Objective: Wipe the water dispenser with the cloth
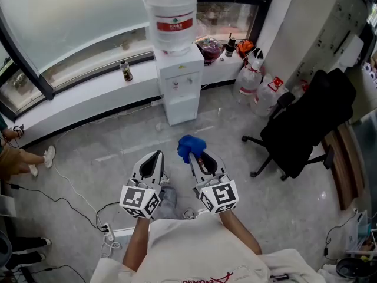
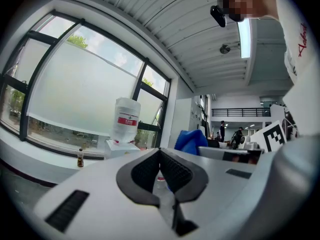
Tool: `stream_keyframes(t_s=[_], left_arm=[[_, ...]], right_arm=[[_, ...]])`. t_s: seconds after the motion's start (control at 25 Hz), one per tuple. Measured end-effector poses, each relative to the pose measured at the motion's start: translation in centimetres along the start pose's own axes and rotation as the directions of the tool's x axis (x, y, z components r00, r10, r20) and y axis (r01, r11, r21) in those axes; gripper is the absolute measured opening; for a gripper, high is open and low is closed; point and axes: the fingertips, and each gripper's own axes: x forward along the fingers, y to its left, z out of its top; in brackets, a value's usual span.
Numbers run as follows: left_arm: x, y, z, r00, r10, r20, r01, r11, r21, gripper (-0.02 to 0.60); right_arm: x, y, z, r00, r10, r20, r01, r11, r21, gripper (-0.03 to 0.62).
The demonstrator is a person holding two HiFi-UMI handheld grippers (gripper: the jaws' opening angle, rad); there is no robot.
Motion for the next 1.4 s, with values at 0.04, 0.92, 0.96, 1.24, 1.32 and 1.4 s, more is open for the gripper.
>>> stream_keyframes(t_s=[0.04, 0.92, 0.96, 1.24, 1.32, 1.4], left_arm=[[0.5, 0.2, 0.0, 1.0, -0.003, 0.001, 0.003, 1.0, 0.0, 0.011], [18.6, 18.7, 2.8, 0.999, -0.041, -0.018, 0.04, 0.998, -0.057, 0.011], [19.5, 19.9, 3.3, 0.999, -0.043, -0.018, 0.042, 0.998, -0.056, 0.011], [25.6, 27.1, 6.4, 0.999, -0.054, -0.006, 0.054, 0.997, -0.047, 0.011], [27.1, 29.1, 7.5, 0.998, -0.06, 0.004, 0.061, 0.997, -0.039, 0.011], [28.4, 31.1, 8.6, 0.997, -0.07, 0.017, 0.07, 0.997, -0.028, 0.011]], right_arm=[[0.3, -0.3, 0.0, 1.0, -0.004, 0.0, 0.004, 1.0, 0.0, 0.08], [25.1, -6.8, -1.2, 0.998, -0.005, -0.056, 0.005, 1.0, -0.007, 0.08], [26.7, -7.0, -1.0, 0.998, -0.005, -0.056, 0.005, 1.0, -0.007, 0.08], [36.7, -8.9, 0.6, 0.999, -0.006, -0.037, 0.006, 1.0, -0.012, 0.08], [39.5, -9.3, 1.3, 1.0, -0.01, -0.023, 0.01, 1.0, -0.024, 0.08], [42.1, -9.6, 2.1, 1.0, -0.017, -0.006, 0.017, 0.999, -0.039, 0.08]])
